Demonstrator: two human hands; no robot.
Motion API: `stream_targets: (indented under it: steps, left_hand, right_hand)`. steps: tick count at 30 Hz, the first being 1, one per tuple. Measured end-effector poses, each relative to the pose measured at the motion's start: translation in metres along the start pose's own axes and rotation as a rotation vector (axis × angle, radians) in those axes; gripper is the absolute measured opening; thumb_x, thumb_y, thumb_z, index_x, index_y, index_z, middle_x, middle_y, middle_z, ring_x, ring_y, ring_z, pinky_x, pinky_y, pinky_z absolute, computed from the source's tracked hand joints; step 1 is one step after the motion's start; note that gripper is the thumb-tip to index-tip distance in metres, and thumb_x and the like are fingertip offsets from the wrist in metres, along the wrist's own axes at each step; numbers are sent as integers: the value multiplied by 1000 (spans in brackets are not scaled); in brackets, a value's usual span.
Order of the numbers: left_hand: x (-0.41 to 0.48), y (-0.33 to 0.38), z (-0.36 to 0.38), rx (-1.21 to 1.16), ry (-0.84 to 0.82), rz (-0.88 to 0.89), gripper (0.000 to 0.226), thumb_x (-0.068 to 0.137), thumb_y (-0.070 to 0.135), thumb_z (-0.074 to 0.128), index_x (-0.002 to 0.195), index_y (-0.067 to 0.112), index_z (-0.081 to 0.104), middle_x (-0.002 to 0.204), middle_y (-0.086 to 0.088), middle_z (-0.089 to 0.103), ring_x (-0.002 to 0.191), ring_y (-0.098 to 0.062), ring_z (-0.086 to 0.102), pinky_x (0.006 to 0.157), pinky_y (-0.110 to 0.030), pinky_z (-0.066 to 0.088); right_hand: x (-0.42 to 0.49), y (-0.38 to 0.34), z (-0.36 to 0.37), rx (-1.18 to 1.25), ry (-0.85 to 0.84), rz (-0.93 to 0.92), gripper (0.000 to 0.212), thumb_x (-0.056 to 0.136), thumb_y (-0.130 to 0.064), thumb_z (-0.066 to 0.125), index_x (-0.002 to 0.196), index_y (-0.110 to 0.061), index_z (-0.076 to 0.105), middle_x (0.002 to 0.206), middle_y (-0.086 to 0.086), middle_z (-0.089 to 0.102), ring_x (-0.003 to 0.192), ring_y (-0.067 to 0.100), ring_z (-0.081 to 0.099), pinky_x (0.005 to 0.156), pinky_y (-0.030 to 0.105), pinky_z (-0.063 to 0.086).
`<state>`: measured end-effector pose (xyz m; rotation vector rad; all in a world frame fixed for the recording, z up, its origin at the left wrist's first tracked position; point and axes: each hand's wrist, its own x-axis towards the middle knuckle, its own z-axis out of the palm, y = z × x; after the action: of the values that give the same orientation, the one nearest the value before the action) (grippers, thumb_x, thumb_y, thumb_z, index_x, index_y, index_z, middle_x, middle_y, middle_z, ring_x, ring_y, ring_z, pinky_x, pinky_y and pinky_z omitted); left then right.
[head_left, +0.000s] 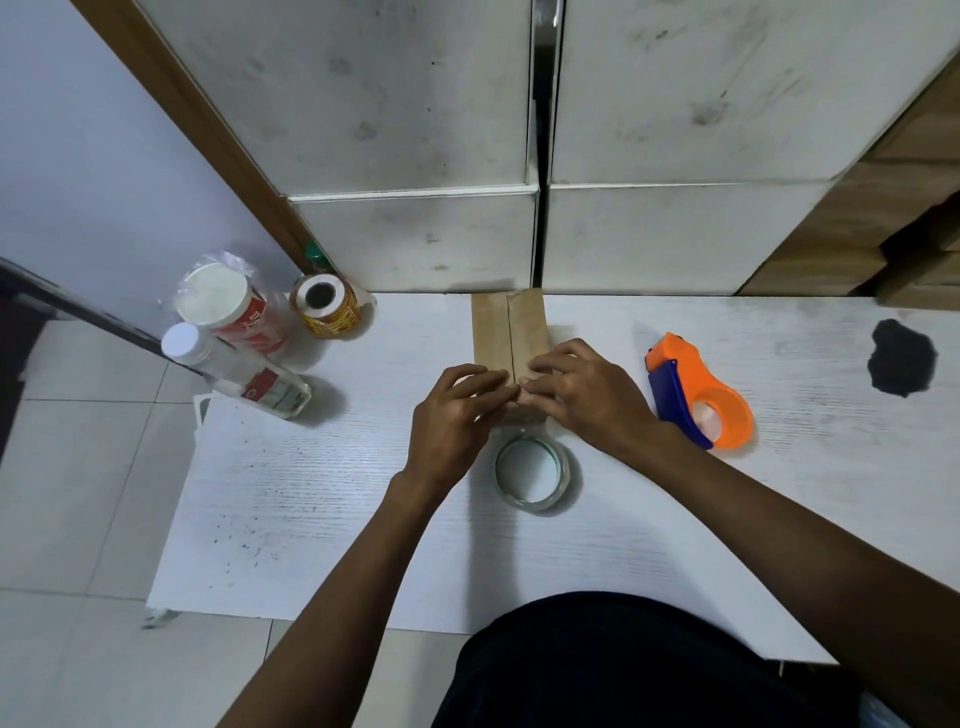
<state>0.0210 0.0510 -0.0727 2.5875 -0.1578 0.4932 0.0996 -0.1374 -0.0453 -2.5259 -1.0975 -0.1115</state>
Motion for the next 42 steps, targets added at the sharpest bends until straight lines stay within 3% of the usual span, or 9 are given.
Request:
stream_targets:
  steps: [8, 23, 25, 28, 30, 33, 35, 38, 42]
  left_hand:
    - [-3, -6, 5, 41, 75, 87, 18, 90, 25, 71, 105, 24, 81, 111, 4, 78, 105, -23, 68, 58, -36, 59]
    - [-12, -9, 19, 33, 172, 72, 21, 87, 24, 79, 107, 25, 80, 114, 8, 77, 108, -18, 70, 71, -26, 60]
    - [-12, -7, 19, 3, 171, 32, 22, 83, 23, 82, 105, 24, 81, 113, 7, 78, 107, -18, 70, 70, -29, 61]
    - [-10, -5, 19, -43, 156, -12, 21, 79, 28, 84, 99, 20, 82, 110, 5, 78, 105, -20, 70, 67, -33, 61]
    - [-8, -4, 16, -48, 135, -11, 20, 79, 29, 84, 96, 20, 82, 108, 5, 78, 104, -21, 70, 66, -35, 60]
    - [-3, -6, 9, -19, 73, 4, 20, 79, 29, 83, 97, 20, 80, 109, 5, 77, 105, -21, 68, 64, -36, 59]
    - [-2, -7, 3, -1, 36, 17, 20, 80, 28, 83, 98, 19, 79, 110, 4, 76, 107, -21, 67, 62, -35, 59]
    - [-1, -7, -5, 35, -15, 11, 23, 78, 23, 84, 100, 19, 76, 112, 4, 75, 109, -19, 65, 60, -34, 58]
    - [-1, -4, -13, 80, -134, 2, 42, 72, 22, 87, 111, 20, 71, 120, 3, 70, 115, -19, 58, 67, -32, 59]
  right_hand:
    - [-1, 7, 5, -12, 4, -72, 35, 89, -41, 54, 92, -17, 79, 104, 3, 74, 96, 26, 63, 55, 35, 57]
    - [-11, 12, 25, -91, 155, -134, 25, 81, -31, 69, 98, -14, 74, 106, 6, 73, 92, 27, 65, 49, 34, 56]
    - [-12, 10, 24, -101, 131, -114, 28, 76, -24, 74, 102, -14, 72, 109, 5, 72, 95, 27, 65, 53, 33, 57]
    - [-21, 13, 20, -55, -5, -119, 50, 73, -16, 76, 121, -13, 64, 127, 7, 64, 113, 27, 58, 73, 30, 55]
    - [-32, 18, 16, 92, -52, -6, 61, 77, -17, 73, 134, -13, 53, 139, 8, 53, 125, 25, 49, 87, 28, 50]
    - [-54, 28, 18, 272, 97, 434, 53, 84, -17, 65, 134, -9, 47, 138, 9, 50, 128, 25, 45, 99, 31, 43]
    - [-66, 35, 22, 215, 65, 658, 43, 89, -19, 60, 127, -4, 49, 127, 15, 55, 115, 32, 53, 89, 38, 48]
    - [-79, 33, 34, -29, -223, 720, 40, 92, -33, 58, 115, -2, 51, 113, 17, 57, 101, 33, 56, 72, 39, 46]
    - [-76, 28, 45, -43, -209, 782, 40, 90, -40, 60, 105, -4, 50, 105, 14, 58, 94, 31, 59, 57, 34, 39]
